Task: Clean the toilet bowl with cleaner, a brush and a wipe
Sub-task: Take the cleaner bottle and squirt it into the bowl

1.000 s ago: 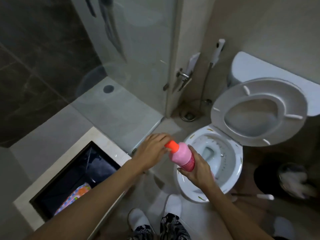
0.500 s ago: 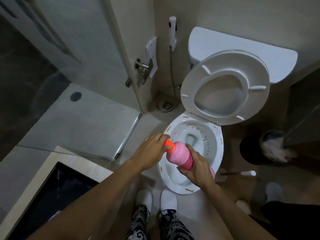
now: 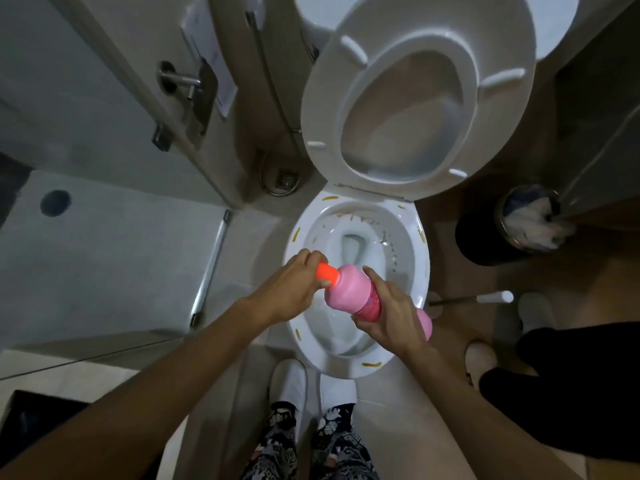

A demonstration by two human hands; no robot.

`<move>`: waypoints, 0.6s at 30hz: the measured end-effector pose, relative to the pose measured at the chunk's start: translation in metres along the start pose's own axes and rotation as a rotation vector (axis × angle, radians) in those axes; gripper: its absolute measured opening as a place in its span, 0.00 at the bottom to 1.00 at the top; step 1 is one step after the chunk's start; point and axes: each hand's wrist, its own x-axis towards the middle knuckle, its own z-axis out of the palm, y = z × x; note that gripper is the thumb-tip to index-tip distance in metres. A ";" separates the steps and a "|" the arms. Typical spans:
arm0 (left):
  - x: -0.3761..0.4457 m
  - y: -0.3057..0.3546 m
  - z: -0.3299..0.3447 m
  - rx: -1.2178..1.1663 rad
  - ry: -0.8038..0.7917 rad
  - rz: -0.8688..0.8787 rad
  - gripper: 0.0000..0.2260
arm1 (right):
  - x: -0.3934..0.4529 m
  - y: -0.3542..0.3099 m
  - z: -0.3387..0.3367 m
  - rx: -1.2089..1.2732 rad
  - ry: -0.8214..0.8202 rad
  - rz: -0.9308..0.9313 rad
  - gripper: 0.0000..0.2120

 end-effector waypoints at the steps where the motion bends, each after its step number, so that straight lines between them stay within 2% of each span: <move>1: 0.003 0.000 0.003 0.005 -0.018 -0.017 0.15 | 0.000 0.003 0.002 -0.015 0.010 -0.003 0.43; 8: 0.019 -0.011 0.015 0.010 -0.127 -0.182 0.17 | 0.006 0.024 0.017 -0.154 0.051 -0.051 0.44; 13: 0.023 -0.016 0.021 0.010 -0.067 -0.258 0.21 | 0.008 0.027 0.026 -0.158 0.047 -0.055 0.43; 15: 0.023 -0.021 0.023 0.001 -0.032 -0.216 0.21 | 0.008 0.028 0.028 -0.140 0.034 -0.050 0.43; 18: 0.019 -0.025 0.028 -0.202 0.092 -0.005 0.25 | 0.009 0.030 0.030 -0.102 0.035 0.003 0.44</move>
